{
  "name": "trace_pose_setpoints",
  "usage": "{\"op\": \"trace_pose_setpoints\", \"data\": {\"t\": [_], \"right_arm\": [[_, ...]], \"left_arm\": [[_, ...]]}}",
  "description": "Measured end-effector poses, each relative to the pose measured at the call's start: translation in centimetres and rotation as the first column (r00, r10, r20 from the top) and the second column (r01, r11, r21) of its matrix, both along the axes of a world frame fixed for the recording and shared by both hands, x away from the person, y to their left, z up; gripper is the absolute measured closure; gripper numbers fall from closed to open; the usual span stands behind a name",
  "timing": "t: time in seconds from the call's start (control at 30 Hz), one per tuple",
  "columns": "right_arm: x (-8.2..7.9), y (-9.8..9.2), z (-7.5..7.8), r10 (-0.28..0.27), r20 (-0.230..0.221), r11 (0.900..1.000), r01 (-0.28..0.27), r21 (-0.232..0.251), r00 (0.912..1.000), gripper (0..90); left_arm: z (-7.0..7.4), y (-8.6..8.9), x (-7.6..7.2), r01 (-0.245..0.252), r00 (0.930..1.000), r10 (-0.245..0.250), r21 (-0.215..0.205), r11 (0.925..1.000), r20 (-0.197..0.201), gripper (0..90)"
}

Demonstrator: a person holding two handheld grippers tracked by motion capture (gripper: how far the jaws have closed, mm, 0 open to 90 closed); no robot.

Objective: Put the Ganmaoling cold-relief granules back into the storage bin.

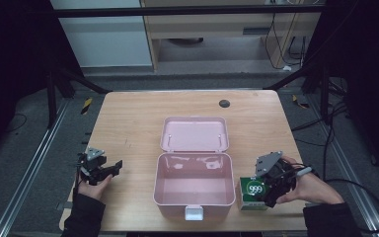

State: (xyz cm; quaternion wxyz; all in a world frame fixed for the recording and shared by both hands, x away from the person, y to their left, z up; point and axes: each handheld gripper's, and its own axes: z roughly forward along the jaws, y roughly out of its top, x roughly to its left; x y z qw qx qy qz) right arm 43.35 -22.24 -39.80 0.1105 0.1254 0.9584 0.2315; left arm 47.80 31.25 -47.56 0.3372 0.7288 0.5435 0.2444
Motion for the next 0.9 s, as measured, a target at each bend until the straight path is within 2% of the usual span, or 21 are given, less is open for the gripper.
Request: {"op": "trace_pose_setpoints", "data": {"t": [0.33,0.6,0.9], "right_arm": [[0.0,0.4,-1.0,0.043,-0.023,0.999,-0.044,-0.018,0.9988,3.3],[0.1,0.7,-1.5,0.058,-0.033,0.998,-0.06,-0.036,0.9977,3.2],[0.3,0.8,-2.5,0.075,-0.065,0.995,-0.078,-0.054,0.9951,3.2]], "left_arm": [[0.0,0.0,0.0,0.001,1.0,-0.001,0.002,1.0,-0.001,31.1],[-0.1,0.0,0.0,0.001,1.0,-0.001,0.003,1.0,-0.002,31.1],[-0.1,0.0,0.1,0.001,1.0,-0.001,0.005,1.0,-0.003,31.1]]}}
